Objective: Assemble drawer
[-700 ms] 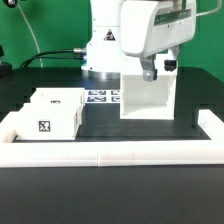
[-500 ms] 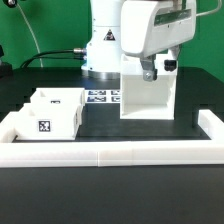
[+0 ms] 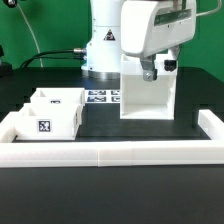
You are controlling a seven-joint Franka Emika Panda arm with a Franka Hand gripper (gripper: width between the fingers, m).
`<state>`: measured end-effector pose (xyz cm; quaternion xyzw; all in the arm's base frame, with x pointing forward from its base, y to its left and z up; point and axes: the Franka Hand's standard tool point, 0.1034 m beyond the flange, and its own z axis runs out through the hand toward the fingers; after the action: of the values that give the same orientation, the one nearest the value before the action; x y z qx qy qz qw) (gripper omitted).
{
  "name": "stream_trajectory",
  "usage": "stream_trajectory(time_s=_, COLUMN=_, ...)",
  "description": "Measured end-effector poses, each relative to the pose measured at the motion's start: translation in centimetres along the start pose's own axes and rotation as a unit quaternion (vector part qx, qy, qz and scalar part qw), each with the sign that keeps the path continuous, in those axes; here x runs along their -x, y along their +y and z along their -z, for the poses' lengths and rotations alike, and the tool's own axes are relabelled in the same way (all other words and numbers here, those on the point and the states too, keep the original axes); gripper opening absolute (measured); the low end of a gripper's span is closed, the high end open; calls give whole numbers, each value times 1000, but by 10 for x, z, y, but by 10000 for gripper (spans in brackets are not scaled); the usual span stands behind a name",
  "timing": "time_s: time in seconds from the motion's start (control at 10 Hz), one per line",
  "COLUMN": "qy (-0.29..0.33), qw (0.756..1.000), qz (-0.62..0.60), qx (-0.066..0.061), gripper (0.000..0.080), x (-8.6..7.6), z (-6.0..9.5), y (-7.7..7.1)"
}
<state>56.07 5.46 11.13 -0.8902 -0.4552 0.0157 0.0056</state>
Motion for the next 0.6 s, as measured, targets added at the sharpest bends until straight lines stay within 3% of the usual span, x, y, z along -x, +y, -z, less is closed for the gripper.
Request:
stream_trajectory(time_s=0.2, qy=6, qw=1000, qz=-30, qx=3, gripper=650, x=10, z=2, y=-10)
stream_trajectory(time_s=0.4, qy=5, qw=995, qz=-96, qx=7, gripper=650, x=28, z=8, y=-40)
stream_trajectory(time_s=0.6, qy=2, qw=988, qz=-151, qx=10, gripper=650, x=34, z=18, y=-73)
